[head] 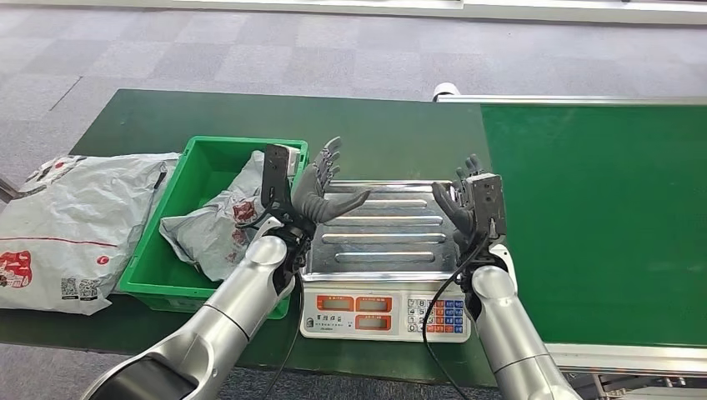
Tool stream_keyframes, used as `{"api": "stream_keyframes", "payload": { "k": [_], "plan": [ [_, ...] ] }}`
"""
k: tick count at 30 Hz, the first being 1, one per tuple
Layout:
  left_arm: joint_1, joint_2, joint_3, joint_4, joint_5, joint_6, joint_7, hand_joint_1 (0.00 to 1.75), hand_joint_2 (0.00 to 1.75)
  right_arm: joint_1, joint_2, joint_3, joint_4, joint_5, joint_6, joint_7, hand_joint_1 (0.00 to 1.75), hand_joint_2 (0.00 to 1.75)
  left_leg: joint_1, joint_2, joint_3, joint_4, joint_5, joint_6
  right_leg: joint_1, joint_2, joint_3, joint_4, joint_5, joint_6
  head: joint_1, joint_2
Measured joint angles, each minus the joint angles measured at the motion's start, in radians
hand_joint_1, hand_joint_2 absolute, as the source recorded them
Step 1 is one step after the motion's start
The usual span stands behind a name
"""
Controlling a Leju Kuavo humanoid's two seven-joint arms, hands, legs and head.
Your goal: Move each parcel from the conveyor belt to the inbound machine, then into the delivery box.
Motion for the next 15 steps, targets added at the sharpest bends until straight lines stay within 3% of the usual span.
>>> {"api": "stream_keyframes", "payload": {
  "k": [15],
  "plan": [
    [0.009, 0.004, 0.002, -0.021, -0.034, 0.007, 0.003, 0.0, 1.75, -0.042, 0.026, 0.014, 0.042, -0.006, -0.014, 0.003, 0.0, 1.75, 0.0, -0.001, 0.0, 0.0, 0.0, 0.0, -0.001, -0.001, 0.0, 0.0, 0.0, 0.0, 0.0, 0.0]
  ]
}}
